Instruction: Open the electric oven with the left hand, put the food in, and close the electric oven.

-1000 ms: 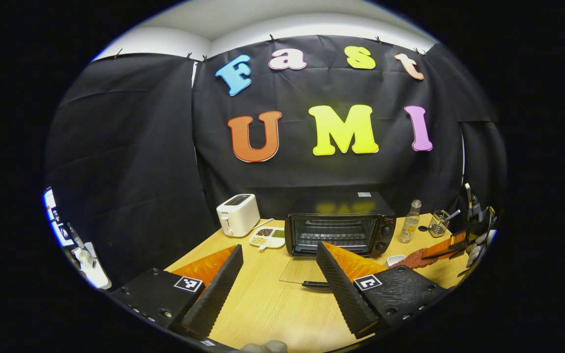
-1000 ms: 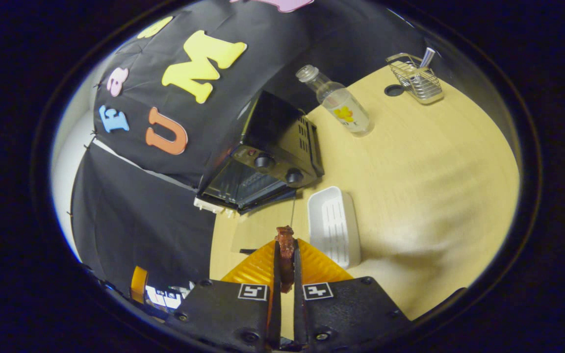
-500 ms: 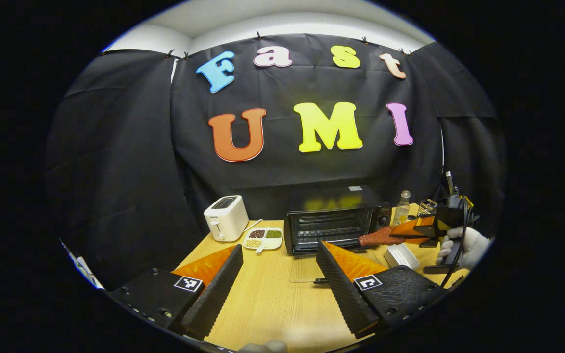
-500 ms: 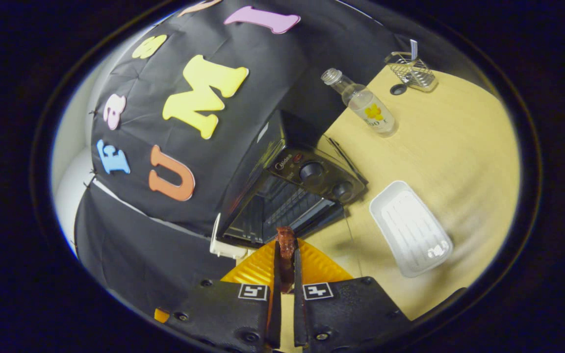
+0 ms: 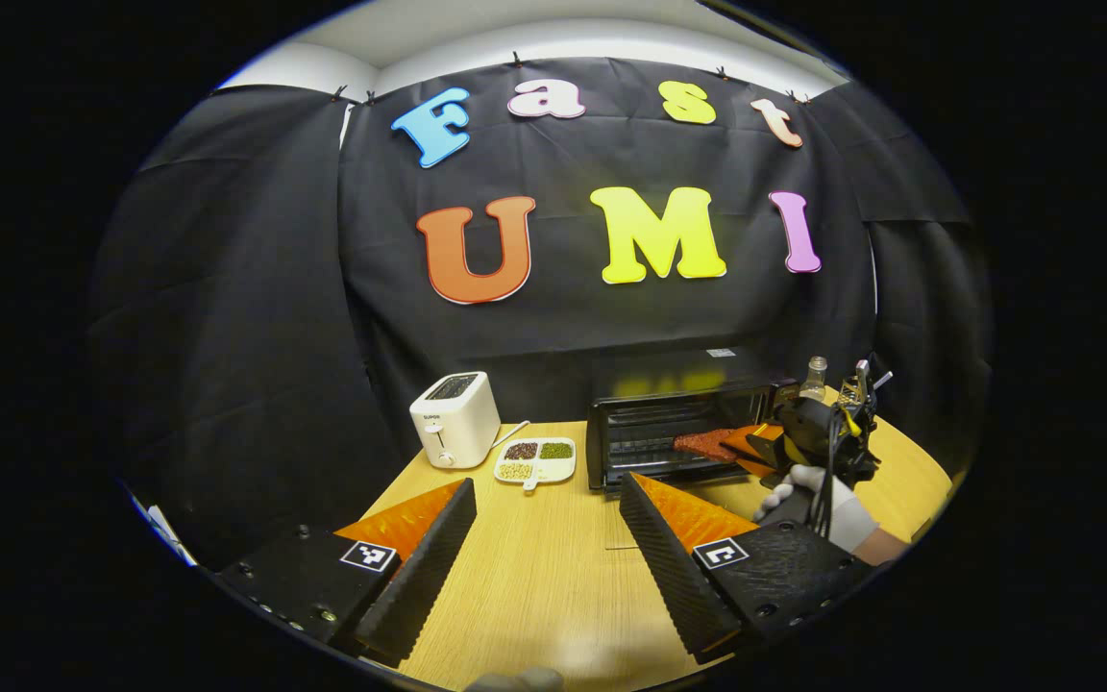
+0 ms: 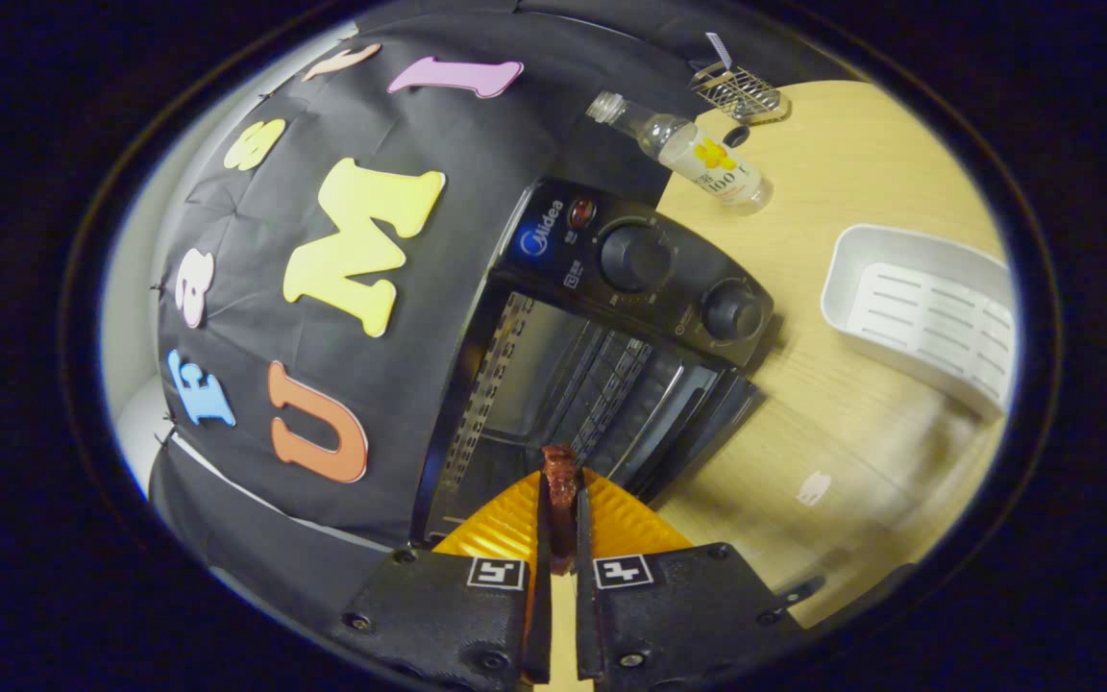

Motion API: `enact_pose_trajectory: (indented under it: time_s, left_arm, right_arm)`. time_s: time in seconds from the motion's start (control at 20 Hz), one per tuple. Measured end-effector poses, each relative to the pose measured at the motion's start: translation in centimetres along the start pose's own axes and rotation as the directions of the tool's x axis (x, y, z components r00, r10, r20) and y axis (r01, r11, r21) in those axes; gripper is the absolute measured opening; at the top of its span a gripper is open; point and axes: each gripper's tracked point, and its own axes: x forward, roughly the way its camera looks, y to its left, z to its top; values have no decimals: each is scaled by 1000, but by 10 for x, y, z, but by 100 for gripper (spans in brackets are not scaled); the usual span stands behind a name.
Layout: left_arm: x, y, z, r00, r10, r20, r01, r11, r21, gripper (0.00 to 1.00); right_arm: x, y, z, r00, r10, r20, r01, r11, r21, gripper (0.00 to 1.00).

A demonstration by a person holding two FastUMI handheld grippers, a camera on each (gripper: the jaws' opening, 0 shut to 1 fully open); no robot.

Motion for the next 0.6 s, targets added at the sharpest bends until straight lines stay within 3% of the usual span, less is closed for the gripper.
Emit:
enact_pose_trajectory:
  time_s: [0.35,0.6]
  left_arm:
    - [13,17,-17,1000,16,-27,-17,1000,-12,96]
    - [21,16,-19,1000,12,-21,-12,1000,-7,96]
  right_arm:
    - [60,12,-14,995,17,100,-23,998,62,13]
    - [83,4,6,983,-12,186,3,999,47,14]
